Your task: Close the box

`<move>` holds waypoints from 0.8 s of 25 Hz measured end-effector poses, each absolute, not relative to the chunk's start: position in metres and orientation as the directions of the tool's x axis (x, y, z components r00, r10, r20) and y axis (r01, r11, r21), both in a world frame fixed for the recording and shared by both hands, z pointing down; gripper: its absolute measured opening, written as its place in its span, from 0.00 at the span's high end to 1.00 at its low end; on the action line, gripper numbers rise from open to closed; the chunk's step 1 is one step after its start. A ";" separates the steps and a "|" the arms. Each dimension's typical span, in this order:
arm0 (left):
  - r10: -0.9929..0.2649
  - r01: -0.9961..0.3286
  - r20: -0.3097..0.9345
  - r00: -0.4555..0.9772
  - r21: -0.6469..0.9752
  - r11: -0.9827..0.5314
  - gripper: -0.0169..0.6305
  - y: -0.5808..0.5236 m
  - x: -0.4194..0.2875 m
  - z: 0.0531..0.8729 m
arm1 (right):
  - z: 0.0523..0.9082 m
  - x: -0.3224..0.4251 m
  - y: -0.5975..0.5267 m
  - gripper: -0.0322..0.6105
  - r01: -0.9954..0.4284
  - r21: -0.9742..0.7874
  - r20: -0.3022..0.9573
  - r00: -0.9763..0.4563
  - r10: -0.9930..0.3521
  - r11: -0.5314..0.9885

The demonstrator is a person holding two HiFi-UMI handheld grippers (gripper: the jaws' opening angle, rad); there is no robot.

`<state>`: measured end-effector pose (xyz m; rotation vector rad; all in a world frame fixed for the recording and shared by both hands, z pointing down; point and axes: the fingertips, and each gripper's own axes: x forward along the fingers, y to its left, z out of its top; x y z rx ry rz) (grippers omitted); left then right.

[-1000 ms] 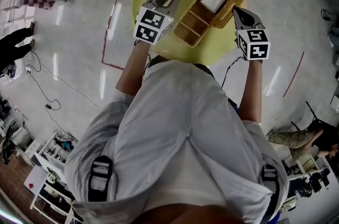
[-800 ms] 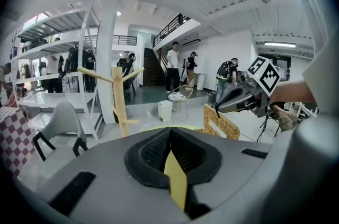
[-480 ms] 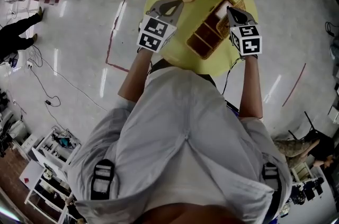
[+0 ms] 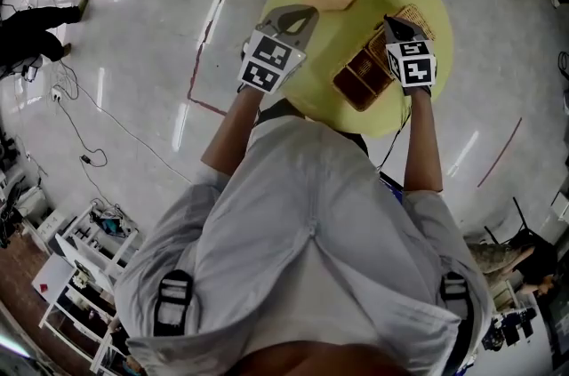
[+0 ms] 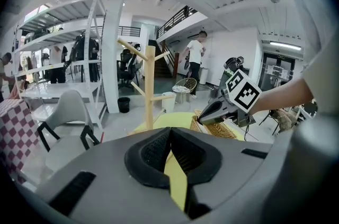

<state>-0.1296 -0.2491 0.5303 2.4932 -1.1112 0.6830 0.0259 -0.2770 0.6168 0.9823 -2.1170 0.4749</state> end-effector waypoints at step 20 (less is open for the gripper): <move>-0.586 -0.743 0.546 0.599 0.107 -0.660 0.93 -0.246 -0.115 0.528 | 0.634 0.029 -0.276 0.74 -0.784 -0.084 0.767 -0.445 -0.463 0.615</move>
